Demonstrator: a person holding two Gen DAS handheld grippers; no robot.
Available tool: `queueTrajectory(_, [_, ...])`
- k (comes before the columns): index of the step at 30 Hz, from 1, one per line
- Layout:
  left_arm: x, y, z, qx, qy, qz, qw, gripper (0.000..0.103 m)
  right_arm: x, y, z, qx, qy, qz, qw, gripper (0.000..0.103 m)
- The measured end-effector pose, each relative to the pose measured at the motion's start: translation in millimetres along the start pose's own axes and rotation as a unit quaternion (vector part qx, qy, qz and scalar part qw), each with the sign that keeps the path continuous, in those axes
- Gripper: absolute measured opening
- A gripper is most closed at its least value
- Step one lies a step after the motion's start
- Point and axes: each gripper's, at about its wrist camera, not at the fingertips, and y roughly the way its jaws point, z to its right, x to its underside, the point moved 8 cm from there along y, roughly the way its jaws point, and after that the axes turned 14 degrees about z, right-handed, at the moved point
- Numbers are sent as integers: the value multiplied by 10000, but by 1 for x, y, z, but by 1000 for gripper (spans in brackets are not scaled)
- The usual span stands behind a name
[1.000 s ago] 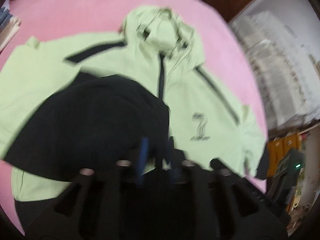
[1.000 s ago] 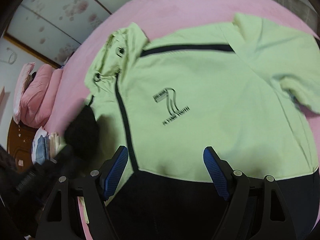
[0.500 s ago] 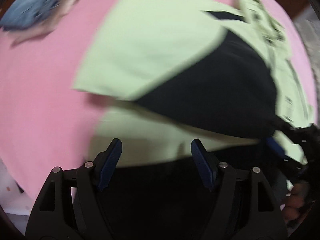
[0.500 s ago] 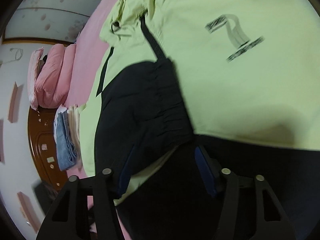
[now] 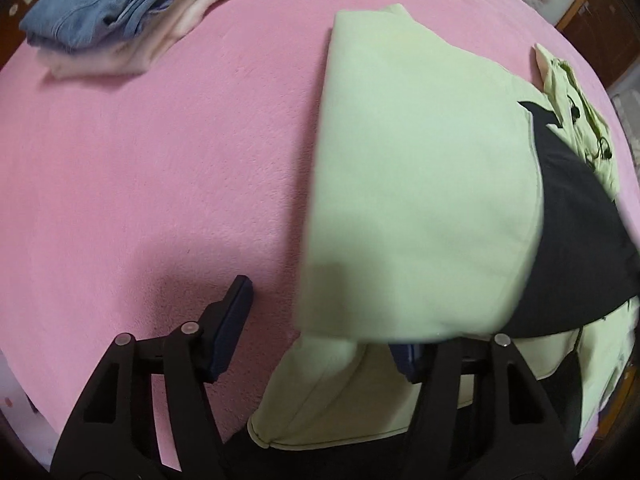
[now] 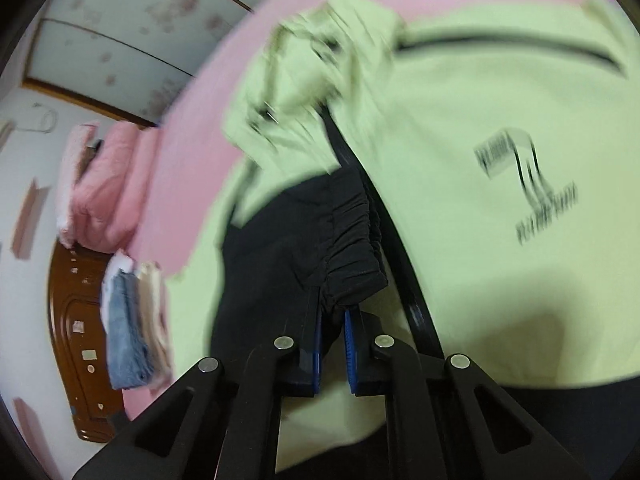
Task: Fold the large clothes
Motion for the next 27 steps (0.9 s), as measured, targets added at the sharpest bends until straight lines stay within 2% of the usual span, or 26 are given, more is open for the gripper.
queueTrajectory(2, [3,-2,-2,61,-22,-36,10000,48,-23,-16,-6,-184,-26,349,9992,9])
queueTrajectory(4, [6,2,-3,107,-141,-32,9998,40,-44,-38,-1,-174,-22,666,9976,9])
queueTrajectory(7, [9,1,-10,152,-370,-33,9992,33,-70,-69,28,209,-15,1026,9945,9])
queueTrajectory(9, [14,0,-13,268,-594,-92,9978,32,-70,-79,52,537,-49,1090,9926,9])
queueTrajectory(11, [17,-2,-20,292,-801,-154,9962,31,-60,-76,81,925,17,830,9922,9])
queueTrajectory(14, [22,-4,-34,377,-1058,-190,9935,31,-26,-66,131,1409,161,283,9895,9])
queueTrajectory(16, [27,-9,-42,405,-1177,-168,9921,31,-3,-52,155,1986,11,-162,9800,13])
queueTrajectory(18, [24,-14,-48,371,-1173,-114,9923,32,12,-45,173,2267,89,-338,9733,16])
queueTrajectory(20, [29,-19,-54,302,-1038,-98,9941,32,14,-50,180,2549,97,-99,9669,26])
queueTrajectory(22, [24,-31,-53,247,-972,-80,9949,32,5,-66,170,2850,-183,191,9582,41])
queueTrajectory(24, [21,-41,-51,76,-834,112,9964,32,-9,-84,161,3204,-575,598,9436,41])
queueTrajectory(25, [16,-47,-46,6,-741,229,9970,32,-14,-89,157,3240,-721,765,9402,41])
queueTrajectory(27, [10,-73,-45,-116,-431,682,9967,32,-28,-97,141,2974,-842,921,9466,41])
